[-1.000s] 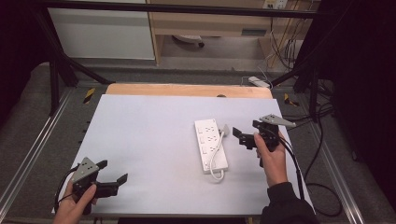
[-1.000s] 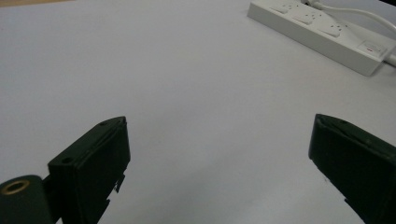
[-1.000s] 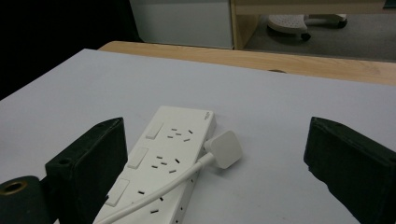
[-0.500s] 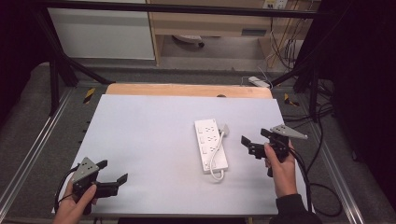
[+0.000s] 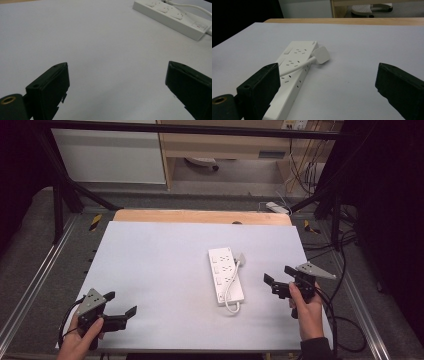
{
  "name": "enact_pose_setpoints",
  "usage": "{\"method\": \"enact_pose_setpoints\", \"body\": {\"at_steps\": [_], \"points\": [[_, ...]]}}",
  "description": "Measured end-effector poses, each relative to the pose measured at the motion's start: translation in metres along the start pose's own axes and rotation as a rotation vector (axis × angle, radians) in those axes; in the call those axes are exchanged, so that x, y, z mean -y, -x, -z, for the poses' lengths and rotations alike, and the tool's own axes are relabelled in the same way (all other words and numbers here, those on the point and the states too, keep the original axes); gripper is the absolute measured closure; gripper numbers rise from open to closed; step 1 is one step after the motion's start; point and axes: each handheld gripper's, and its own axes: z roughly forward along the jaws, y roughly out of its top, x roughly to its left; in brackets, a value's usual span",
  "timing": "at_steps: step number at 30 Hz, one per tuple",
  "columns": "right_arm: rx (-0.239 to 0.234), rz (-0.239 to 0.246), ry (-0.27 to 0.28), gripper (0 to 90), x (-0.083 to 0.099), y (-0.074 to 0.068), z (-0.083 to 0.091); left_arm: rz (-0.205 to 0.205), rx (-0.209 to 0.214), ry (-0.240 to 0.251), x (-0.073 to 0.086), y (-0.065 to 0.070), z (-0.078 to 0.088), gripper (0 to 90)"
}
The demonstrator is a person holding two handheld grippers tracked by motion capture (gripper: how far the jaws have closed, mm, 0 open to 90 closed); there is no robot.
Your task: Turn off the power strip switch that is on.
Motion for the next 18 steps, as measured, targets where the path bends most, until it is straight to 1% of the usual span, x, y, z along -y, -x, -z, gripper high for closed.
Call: {"method": "enact_pose_setpoints", "body": {"at_steps": [2, 5, 10, 14, 18], "points": [[0.002, 0.0, -0.001, 6.1, 0.003, 0.001, 0.001, 0.0, 0.0, 0.0, 0.0, 0.0, 0.0, 5.4], [0.008, -0.012, 0.012, 6.0, 0.008, 0.001, 0.002, -0.001, 0.0, 0.0, 0.0, 0.0, 0.0, 5.4], [0.026, 0.023, 0.008, 5.7, 0.018, -0.002, -0.001, 0.0, 0.001, 0.0, 0.0, 0.0, 0.0, 5.4], [0.042, 0.075, -0.034, 5.5, 0.028, -0.006, -0.009, -0.001, 0.002, 0.0, 0.0, 0.001, 0.0, 5.4], [0.044, 0.103, -0.08, 5.5, 0.035, -0.01, -0.019, 0.001, 0.004, 0.001, 0.0, 0.0, 0.0, 5.4]]}}
